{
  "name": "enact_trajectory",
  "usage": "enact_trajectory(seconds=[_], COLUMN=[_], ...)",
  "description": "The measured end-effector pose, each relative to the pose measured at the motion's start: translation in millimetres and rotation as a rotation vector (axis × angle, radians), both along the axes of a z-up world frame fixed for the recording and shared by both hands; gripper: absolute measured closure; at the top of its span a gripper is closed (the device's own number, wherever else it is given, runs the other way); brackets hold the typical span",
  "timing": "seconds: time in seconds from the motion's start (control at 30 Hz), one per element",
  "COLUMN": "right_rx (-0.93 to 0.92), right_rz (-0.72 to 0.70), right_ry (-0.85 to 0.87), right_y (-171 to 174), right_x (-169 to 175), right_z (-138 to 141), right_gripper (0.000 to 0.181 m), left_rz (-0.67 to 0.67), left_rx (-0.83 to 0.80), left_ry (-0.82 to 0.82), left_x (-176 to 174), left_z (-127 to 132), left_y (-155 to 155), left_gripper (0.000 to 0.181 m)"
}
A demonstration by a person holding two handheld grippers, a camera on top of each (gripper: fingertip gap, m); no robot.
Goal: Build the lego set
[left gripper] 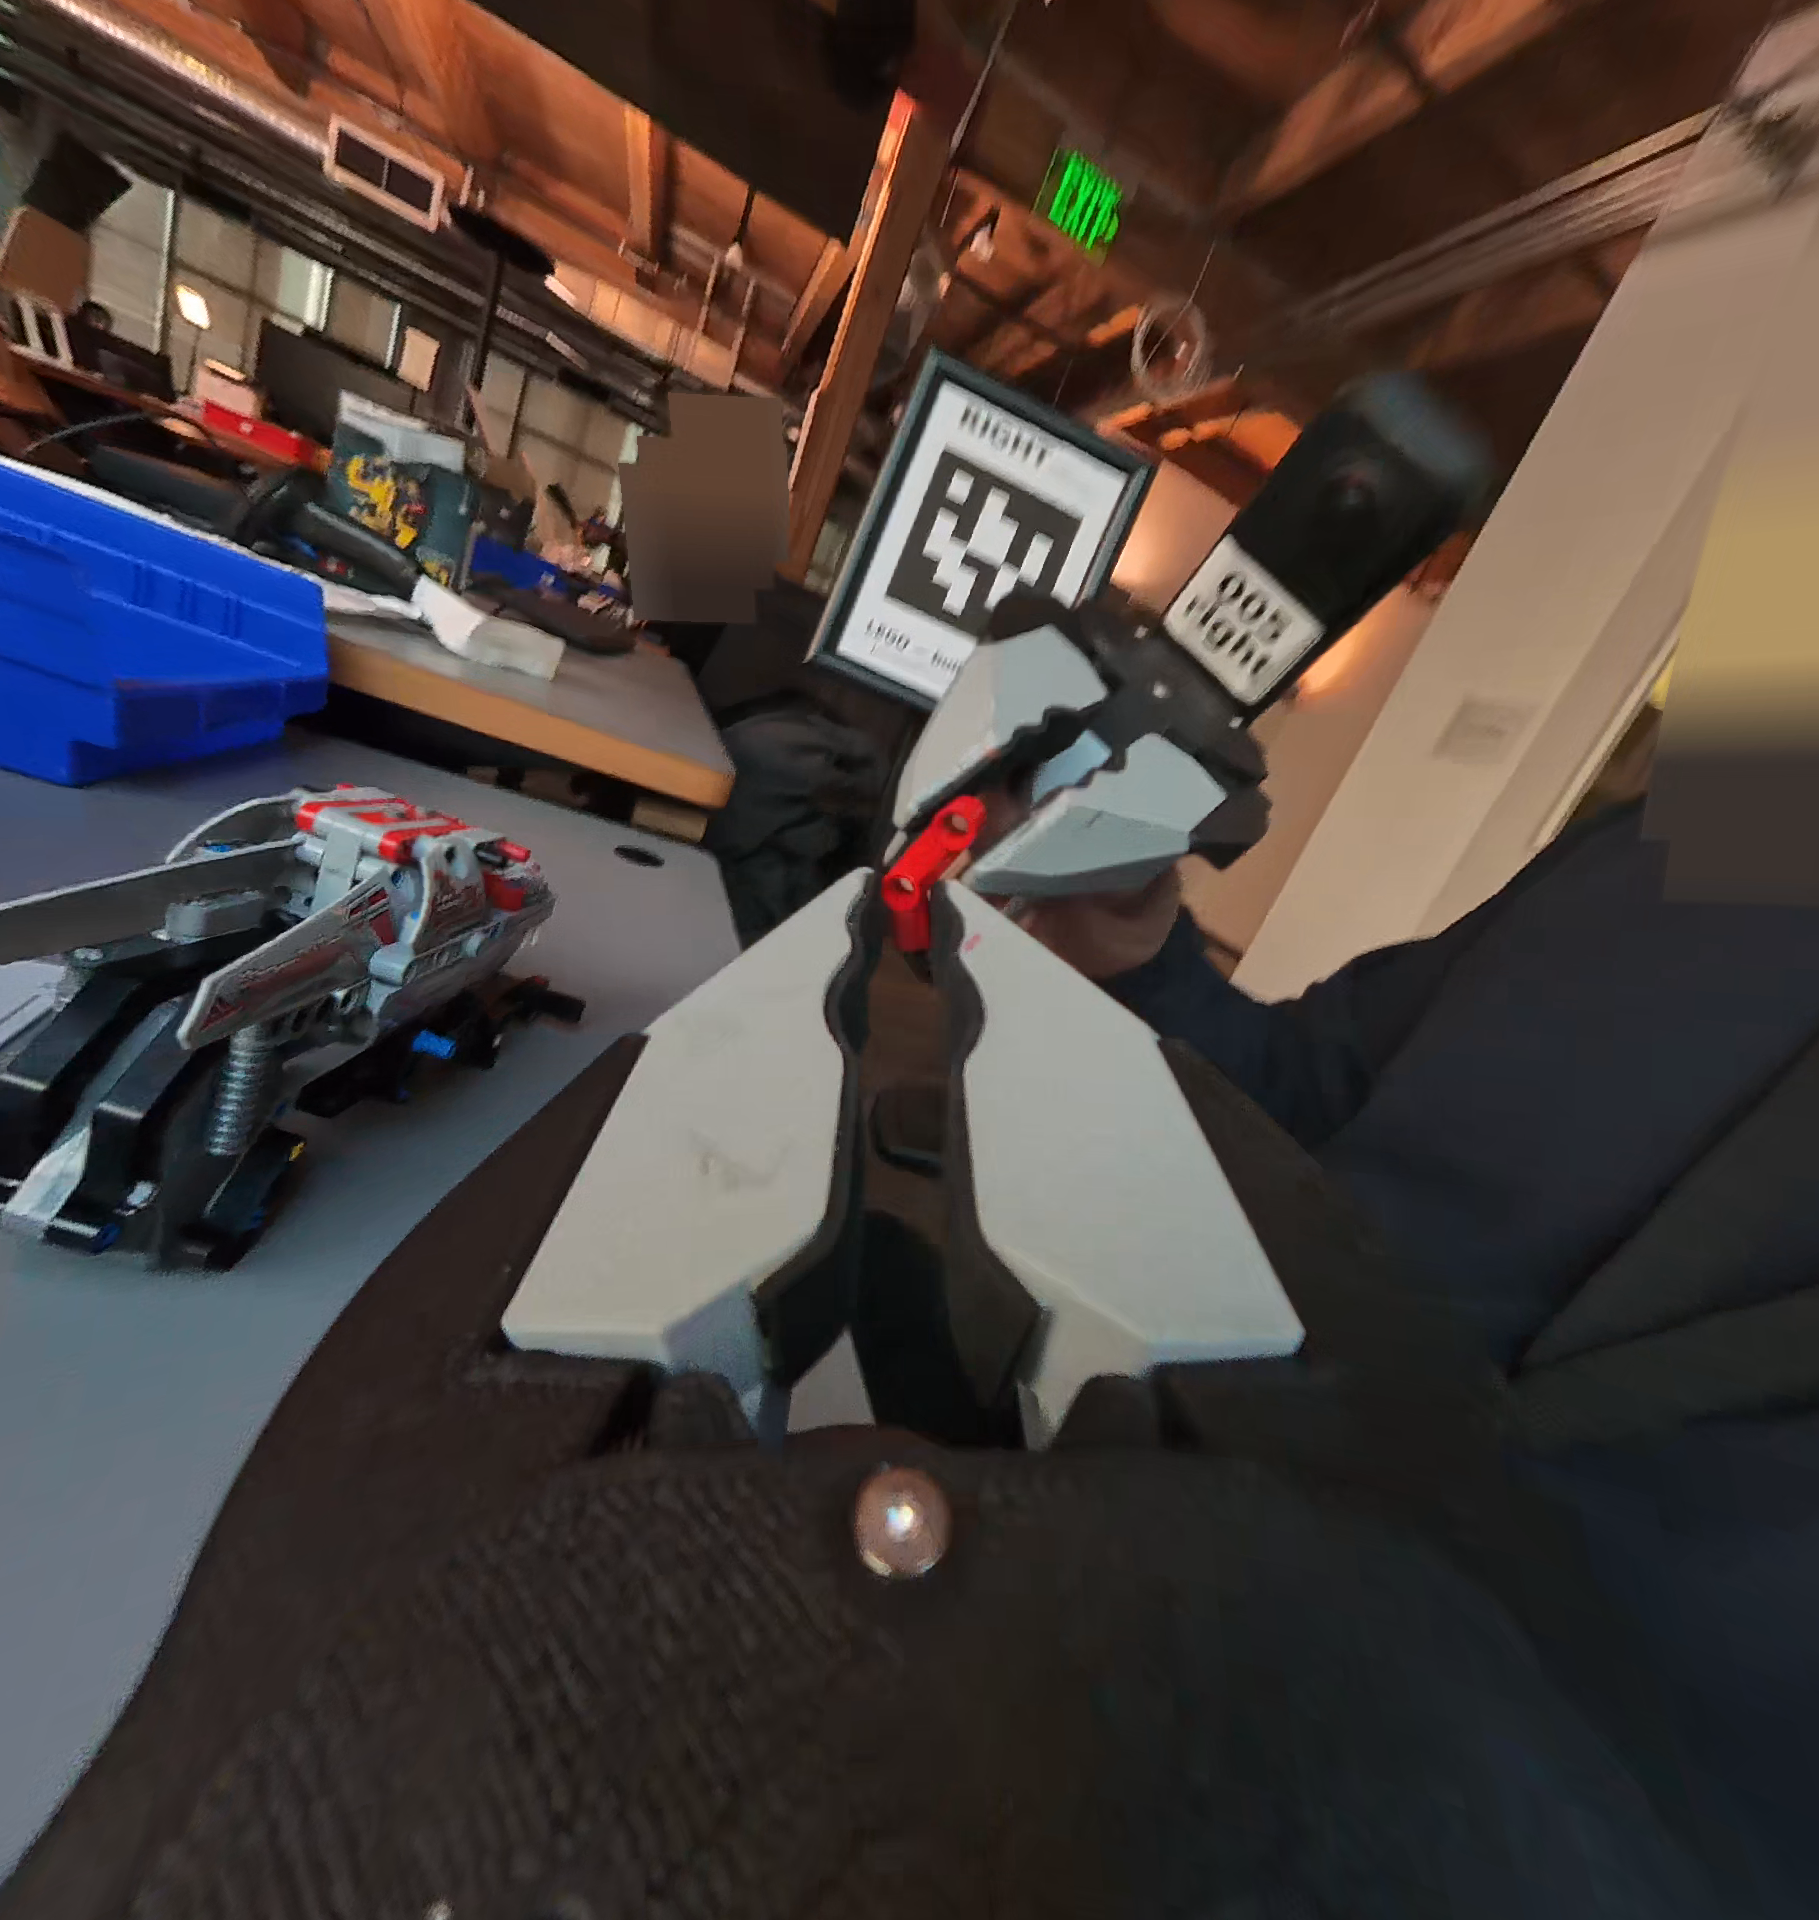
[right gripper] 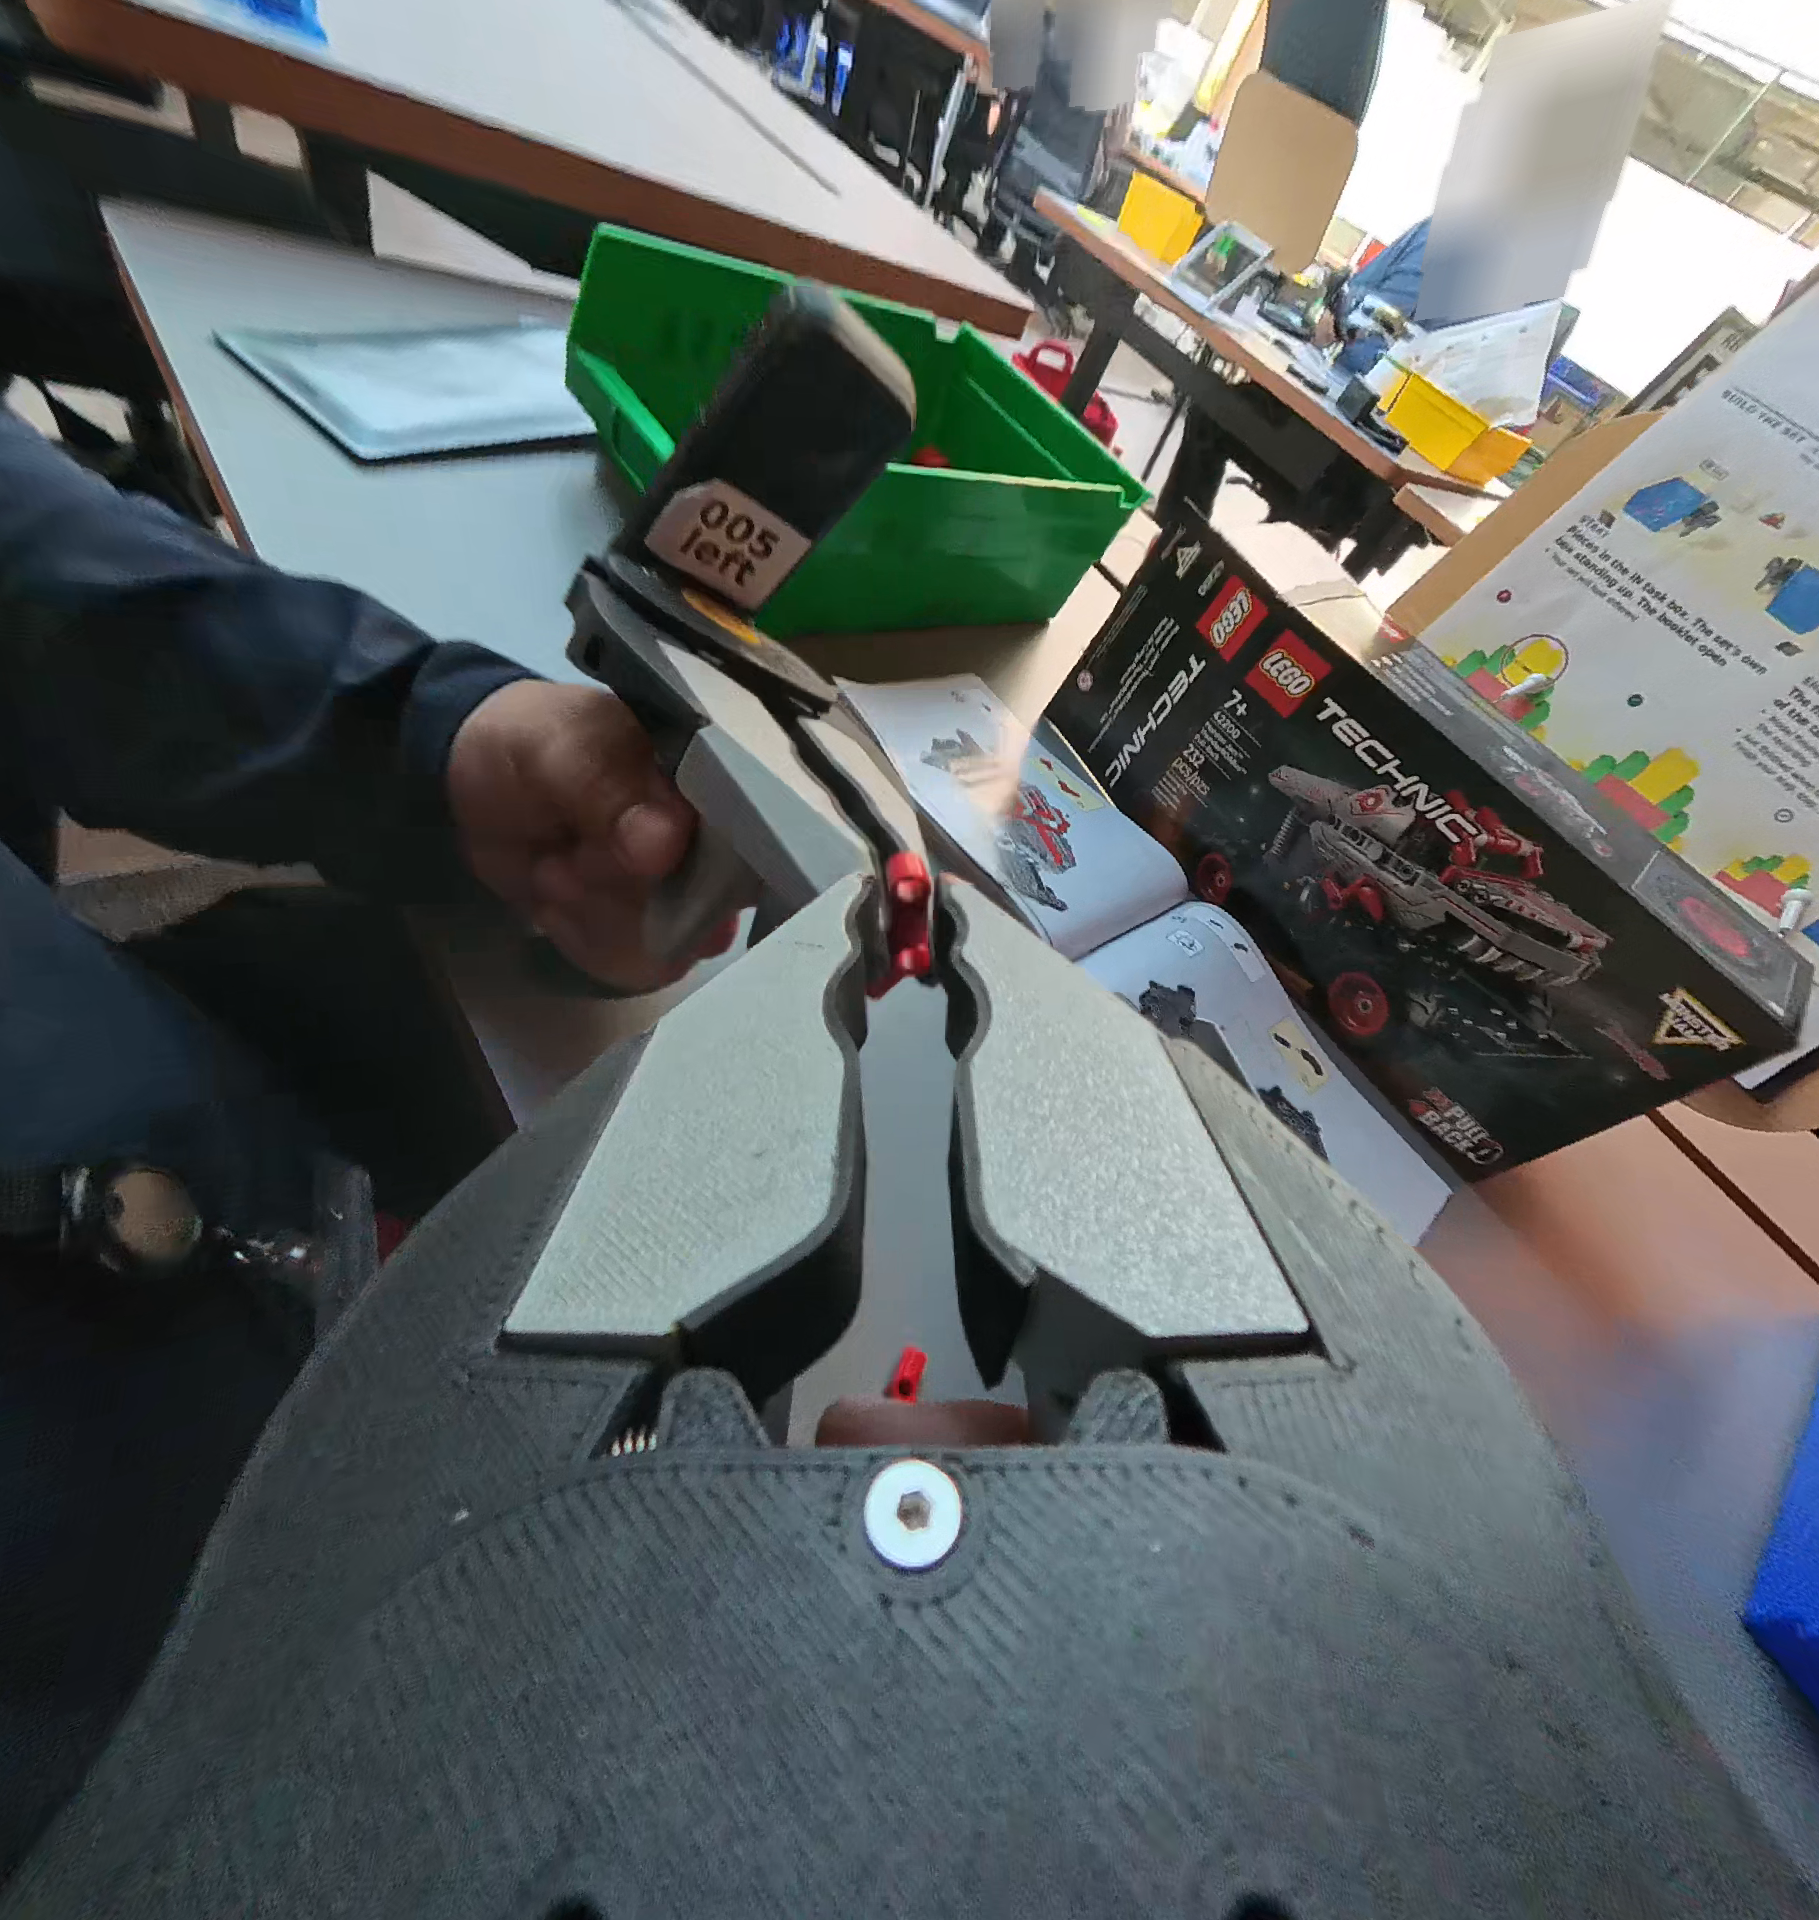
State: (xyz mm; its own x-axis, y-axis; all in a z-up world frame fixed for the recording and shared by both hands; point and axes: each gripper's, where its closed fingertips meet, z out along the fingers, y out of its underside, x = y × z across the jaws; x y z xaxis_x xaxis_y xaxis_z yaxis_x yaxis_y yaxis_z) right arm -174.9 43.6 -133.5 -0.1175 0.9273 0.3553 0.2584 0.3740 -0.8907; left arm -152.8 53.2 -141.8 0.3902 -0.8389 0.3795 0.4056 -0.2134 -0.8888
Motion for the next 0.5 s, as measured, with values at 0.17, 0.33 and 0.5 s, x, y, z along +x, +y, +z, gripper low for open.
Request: enact_trajectory(seconds=[0.17,0.33,0.5], right_rx=[-0.142,-0.244,-0.313], right_rz=[0.011,0.049,0.105], right_ry=[0.042,0.041,0.026], right_y=[5,7,4], right_x=[6,7,7], right_z=[4,4,4], right_gripper=[0.166,0.172,0.171], left_rz=[-0.064,-0.114,-0.100], left_rx=[-0.012,-0.003,-0.014], left_ry=[-0.146,-0.116,-0.052], left_x=[-12,-2,5], left_z=[13,9,0], left_y=[-2,-4,0], left_gripper=[0.175,0.176,0.176])
